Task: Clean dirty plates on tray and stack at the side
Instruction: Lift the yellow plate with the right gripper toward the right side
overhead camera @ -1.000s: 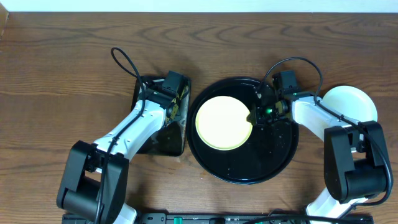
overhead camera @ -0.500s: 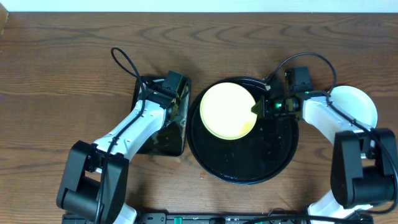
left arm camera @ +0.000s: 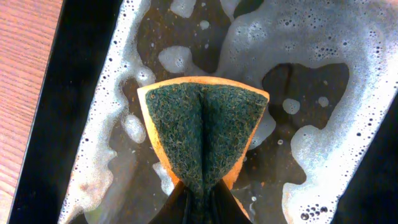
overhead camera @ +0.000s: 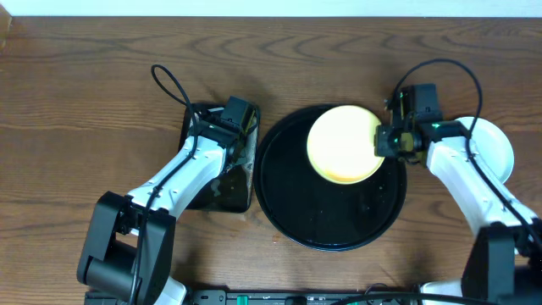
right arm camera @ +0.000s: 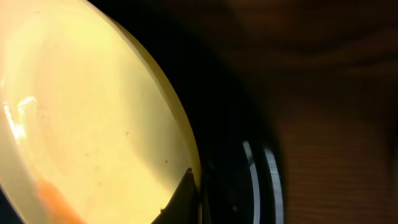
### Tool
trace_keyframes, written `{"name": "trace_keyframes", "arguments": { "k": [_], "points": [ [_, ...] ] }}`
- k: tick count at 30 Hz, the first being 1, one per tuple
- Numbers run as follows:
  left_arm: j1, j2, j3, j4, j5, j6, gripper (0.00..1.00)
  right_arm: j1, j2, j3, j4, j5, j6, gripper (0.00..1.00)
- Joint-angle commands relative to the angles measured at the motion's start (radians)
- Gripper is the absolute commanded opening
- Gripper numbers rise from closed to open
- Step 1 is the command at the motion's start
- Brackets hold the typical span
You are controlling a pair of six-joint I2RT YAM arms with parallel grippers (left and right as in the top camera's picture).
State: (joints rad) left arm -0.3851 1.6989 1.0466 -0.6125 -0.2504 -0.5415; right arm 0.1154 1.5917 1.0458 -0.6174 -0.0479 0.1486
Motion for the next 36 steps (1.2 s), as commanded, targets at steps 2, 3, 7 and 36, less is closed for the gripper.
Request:
{"name": "trace_keyframes", "arguments": {
  "k": [2, 3, 7, 36],
  "points": [
    [0.003, -0.014, -0.005, 0.0, -0.02, 0.013, 0.07, 0.031, -0.032, 0.038, -0.05, 0.059, -0.031, 0.01],
    [0.003, -0.014, -0.005, 0.0, -0.02, 0.013, 0.07, 0.049, -0.029, 0.038, -0.076, 0.059, -0.031, 0.01],
    [0.003, -0.014, -0.005, 0.0, -0.02, 0.013, 0.07, 0.096, -0.029, 0.038, -0.14, 0.06, -0.048, 0.01],
    [0.003, -0.014, -0.005, 0.0, -0.02, 0.013, 0.08, 0.194, -0.029, 0.039, -0.166, 0.321, -0.06, 0.01]
  ]
}}
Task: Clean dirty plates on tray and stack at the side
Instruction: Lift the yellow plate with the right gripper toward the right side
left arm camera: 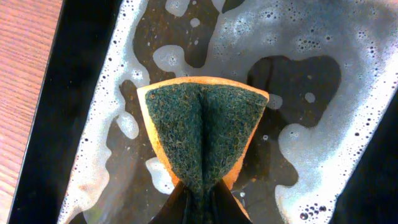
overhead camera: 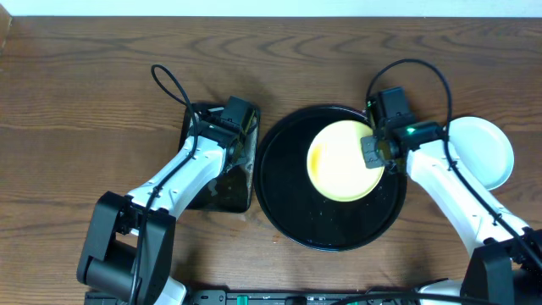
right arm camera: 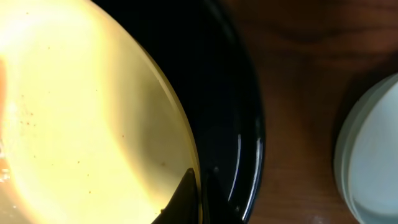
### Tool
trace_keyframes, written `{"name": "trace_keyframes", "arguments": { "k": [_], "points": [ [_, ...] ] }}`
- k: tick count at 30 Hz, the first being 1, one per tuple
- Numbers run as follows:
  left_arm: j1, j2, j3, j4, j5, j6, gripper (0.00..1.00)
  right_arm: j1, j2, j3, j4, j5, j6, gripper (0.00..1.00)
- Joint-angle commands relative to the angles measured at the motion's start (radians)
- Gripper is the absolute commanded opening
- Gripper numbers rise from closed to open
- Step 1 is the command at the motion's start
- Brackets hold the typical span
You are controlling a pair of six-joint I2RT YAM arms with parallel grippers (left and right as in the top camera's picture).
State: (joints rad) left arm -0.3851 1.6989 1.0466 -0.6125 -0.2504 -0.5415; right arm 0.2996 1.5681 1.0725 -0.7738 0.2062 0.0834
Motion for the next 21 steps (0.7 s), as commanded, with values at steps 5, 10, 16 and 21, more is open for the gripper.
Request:
{"name": "trace_keyframes", "arguments": {
  "k": [5, 10, 16, 21],
  "points": [
    [0.003, -0.014, -0.005, 0.0, -0.02, 0.013, 0.07, -0.013, -0.007, 0.016, 0.004, 0.192, 0.025, 0.01],
    [0.003, -0.014, -0.005, 0.0, -0.02, 0.013, 0.08, -0.023, -0.007, 0.045, 0.04, 0.185, 0.023, 0.01],
    [0.003, -0.014, -0.005, 0.0, -0.02, 0.013, 0.08, -0.01, -0.007, 0.058, 0.024, 0.028, -0.049, 0.01],
    [0.003, -0.014, -0.005, 0.0, -0.02, 0.013, 0.07, 0.023, -0.008, 0.058, 0.005, 0.074, -0.063, 0.01]
  ]
}}
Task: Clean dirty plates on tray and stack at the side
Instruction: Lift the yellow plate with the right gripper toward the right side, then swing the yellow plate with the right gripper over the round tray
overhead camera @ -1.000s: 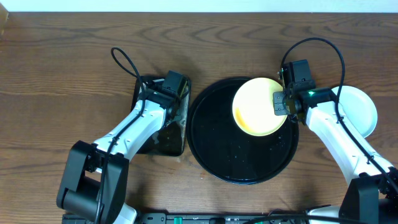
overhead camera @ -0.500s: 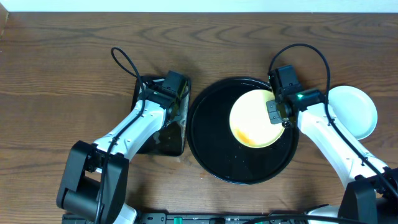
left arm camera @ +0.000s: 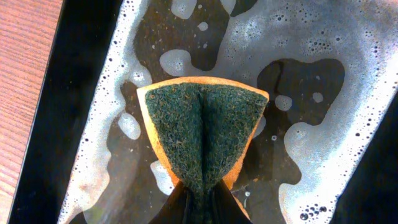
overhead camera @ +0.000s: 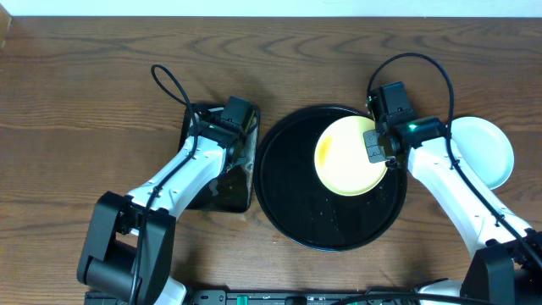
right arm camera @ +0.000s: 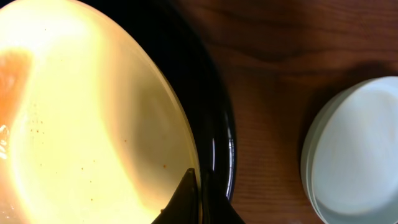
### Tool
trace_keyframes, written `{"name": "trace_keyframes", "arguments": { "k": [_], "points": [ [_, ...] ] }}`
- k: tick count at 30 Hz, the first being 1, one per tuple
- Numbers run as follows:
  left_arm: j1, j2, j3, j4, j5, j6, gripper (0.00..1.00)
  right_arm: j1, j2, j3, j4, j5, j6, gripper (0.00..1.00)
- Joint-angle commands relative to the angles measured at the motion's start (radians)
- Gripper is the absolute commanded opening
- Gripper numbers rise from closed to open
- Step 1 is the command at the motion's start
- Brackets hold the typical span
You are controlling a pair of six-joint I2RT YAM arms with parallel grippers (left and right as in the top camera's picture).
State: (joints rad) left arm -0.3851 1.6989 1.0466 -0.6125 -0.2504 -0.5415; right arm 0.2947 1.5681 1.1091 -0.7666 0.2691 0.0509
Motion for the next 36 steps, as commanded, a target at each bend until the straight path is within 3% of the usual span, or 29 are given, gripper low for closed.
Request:
{"name": "trace_keyframes", "arguments": {
  "k": [1, 7, 12, 26, 36],
  "points": [
    [0.003, -0.014, -0.005, 0.0, -0.02, 0.013, 0.07, 0.034, -0.009, 0.022, -0.002, 0.033, -0.03, 0.01],
    [0.003, -0.014, -0.005, 0.002, -0.02, 0.013, 0.08, 0.04, -0.06, 0.035, 0.014, 0.192, -0.036, 0.01],
    [0.003, -0.014, -0.005, 0.008, -0.02, 0.013, 0.08, 0.056, -0.116, 0.043, 0.057, 0.204, -0.142, 0.01],
    [0.003, -0.014, -0.005, 0.016, -0.02, 0.013, 0.08, 0.328, -0.141, 0.043, 0.166, 0.682, -0.19, 0.01],
    [0.003, -0.014, -0.005, 0.016, -0.02, 0.013, 0.07, 0.427, -0.141, 0.043, 0.264, 0.749, -0.285, 0.01]
  ]
}}
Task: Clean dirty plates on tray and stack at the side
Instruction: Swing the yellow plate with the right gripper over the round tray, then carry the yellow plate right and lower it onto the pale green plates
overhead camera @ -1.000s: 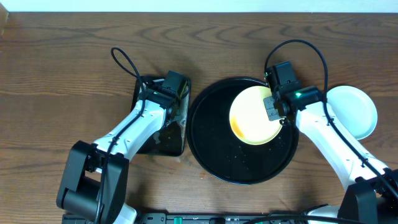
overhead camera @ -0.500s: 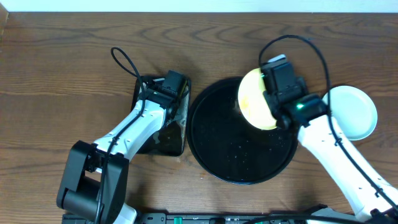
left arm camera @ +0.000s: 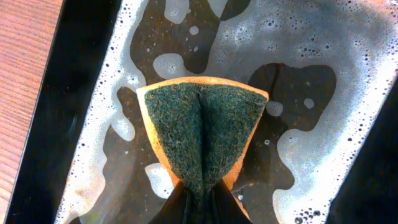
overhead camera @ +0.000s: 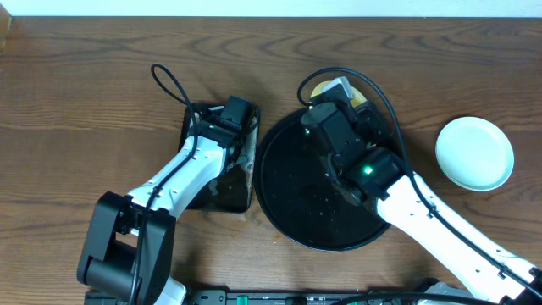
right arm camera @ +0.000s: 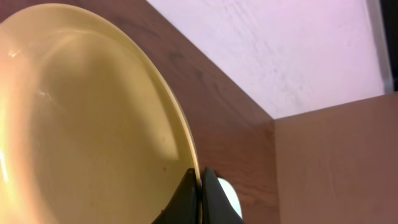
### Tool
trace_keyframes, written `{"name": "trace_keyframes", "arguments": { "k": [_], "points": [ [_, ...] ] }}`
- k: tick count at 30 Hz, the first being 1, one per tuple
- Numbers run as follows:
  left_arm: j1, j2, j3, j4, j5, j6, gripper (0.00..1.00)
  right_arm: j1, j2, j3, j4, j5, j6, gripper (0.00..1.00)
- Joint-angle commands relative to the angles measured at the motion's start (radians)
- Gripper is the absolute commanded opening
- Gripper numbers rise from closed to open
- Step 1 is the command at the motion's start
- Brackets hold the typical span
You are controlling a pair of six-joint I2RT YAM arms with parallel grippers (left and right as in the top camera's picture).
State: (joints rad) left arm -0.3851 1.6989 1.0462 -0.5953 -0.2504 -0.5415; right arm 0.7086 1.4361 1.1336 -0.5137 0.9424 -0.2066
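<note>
My right gripper (right arm camera: 200, 182) is shut on the rim of the yellow plate (right arm camera: 87, 112), which is lifted and tilted on edge above the back of the round black tray (overhead camera: 292, 203). Overhead, only slivers of the yellow plate (overhead camera: 361, 97) show past my raised right arm. In the left wrist view, my left gripper (left arm camera: 199, 202) is shut on a folded sponge (left arm camera: 202, 130), green scouring side up with an orange edge. The sponge hangs over foamy water in the black tub (left arm camera: 74, 93). The tub (overhead camera: 222, 191) lies left of the tray.
A stack of white plates (overhead camera: 474, 152) sits on the wooden table to the right of the tray. A black cable (overhead camera: 169, 85) loops behind the left arm. A pale wall borders the table's far edge.
My right arm has gone from low over the tray's right side to high above its back. The yellow plate went from nearly flat to tilted on edge. The left gripper and sponge have not moved.
The right gripper first held the yellow plate by its rim at the tray's back right. Then the plate lay nearer the tray's middle, then slightly to the right again. Now it is lifted and tilted. The left gripper held the sponge over the suds throughout.
</note>
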Motion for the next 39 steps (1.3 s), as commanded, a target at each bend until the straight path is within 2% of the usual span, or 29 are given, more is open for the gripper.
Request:
{"name": "trace_keyframes", "arguments": {
  "k": [1, 13, 17, 22, 24, 27, 34, 39],
  "points": [
    [0.003, -0.014, -0.005, -0.002, -0.02, 0.013, 0.08, 0.013, -0.009, 0.018, 0.013, 0.079, -0.027, 0.01],
    [0.003, -0.014, -0.005, -0.002, -0.021, 0.015, 0.08, 0.008, -0.009, 0.018, 0.017, 0.082, -0.021, 0.01],
    [0.003, -0.014, -0.005, 0.018, -0.019, 0.078, 0.07, -0.031, -0.009, 0.018, 0.01, 0.081, 0.064, 0.01],
    [0.04, -0.009, -0.005, 0.104, 0.199, 0.281, 0.07, -0.131, -0.009, 0.018, -0.03, -0.045, 0.193, 0.01],
    [0.083, 0.003, -0.006, 0.123, 0.268, 0.305, 0.08, -0.194, -0.009, 0.018, -0.059, -0.164, 0.256, 0.01],
    [0.142, 0.031, -0.007, 0.122, 0.291, 0.312, 0.08, -0.279, -0.009, 0.018, -0.099, -0.341, 0.32, 0.01],
    [0.247, 0.095, -0.008, 0.121, 0.579, 0.523, 0.07, -0.468, -0.009, 0.018, -0.142, -0.592, 0.482, 0.01],
    [0.289, 0.158, -0.009, 0.118, 0.619, 0.594, 0.07, -0.618, -0.009, 0.018, -0.142, -0.708, 0.509, 0.01]
  ]
}}
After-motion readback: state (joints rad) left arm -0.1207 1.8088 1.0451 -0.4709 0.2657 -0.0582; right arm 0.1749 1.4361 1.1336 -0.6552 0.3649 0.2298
